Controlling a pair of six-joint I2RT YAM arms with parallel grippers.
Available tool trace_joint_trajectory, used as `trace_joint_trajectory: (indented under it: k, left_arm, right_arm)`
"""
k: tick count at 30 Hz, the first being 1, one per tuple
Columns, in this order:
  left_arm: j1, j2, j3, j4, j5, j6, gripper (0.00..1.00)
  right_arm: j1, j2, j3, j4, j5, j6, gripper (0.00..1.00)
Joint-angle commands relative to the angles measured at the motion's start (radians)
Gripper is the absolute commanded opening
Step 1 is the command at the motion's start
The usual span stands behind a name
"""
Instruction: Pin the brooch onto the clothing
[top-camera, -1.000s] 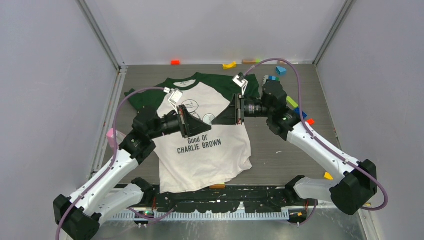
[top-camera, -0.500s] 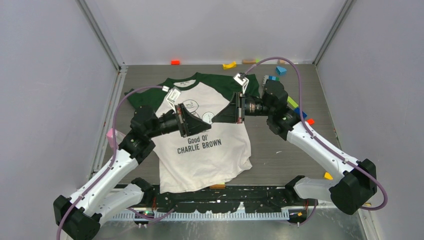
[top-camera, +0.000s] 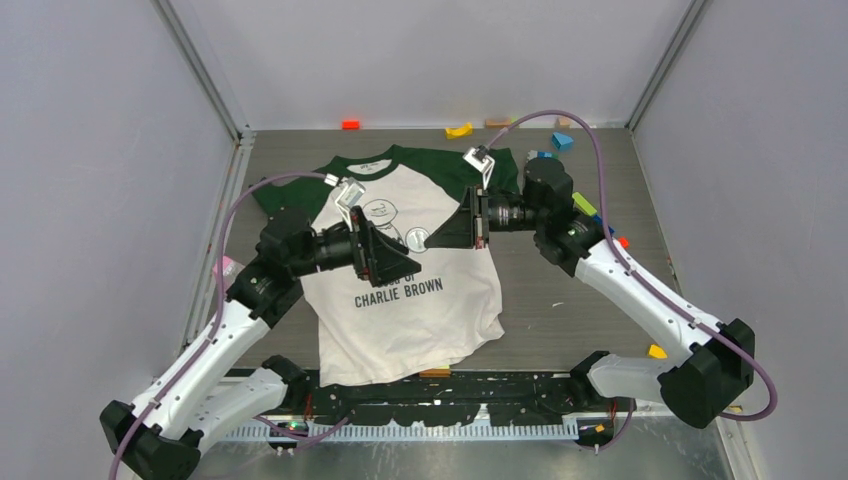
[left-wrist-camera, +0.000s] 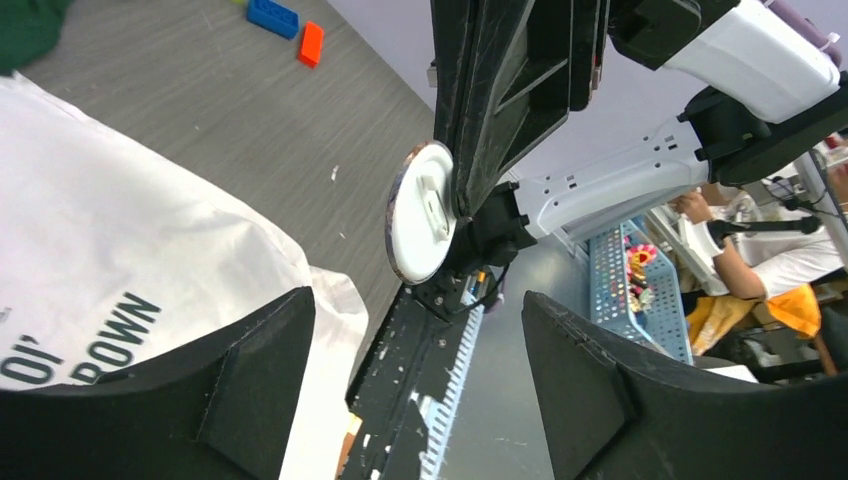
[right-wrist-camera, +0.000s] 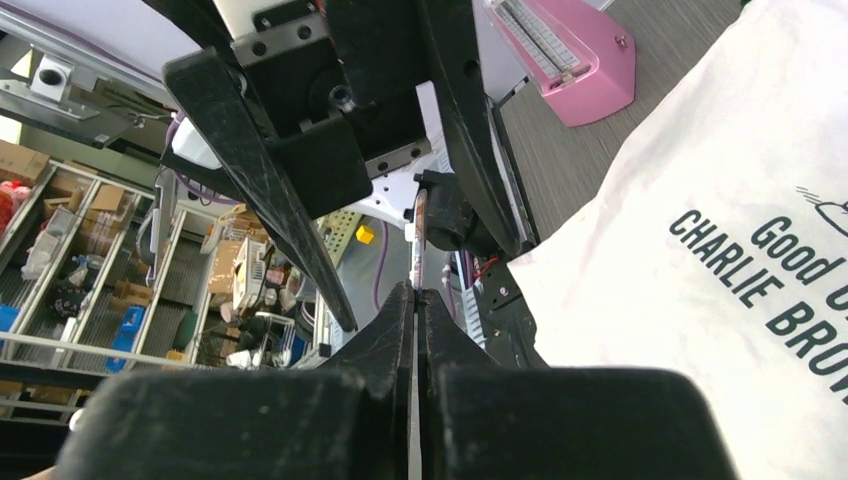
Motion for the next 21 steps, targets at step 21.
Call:
trace_joint_trajectory:
  k: [21]
  left_arm:
    - [0.038, 0.053, 0.038, 0.123, 0.165, -0.076, 0.42]
  right_arm:
    - [0.012, 0.023, 0.175, -0.396, -0.119, -0.284, 0.01]
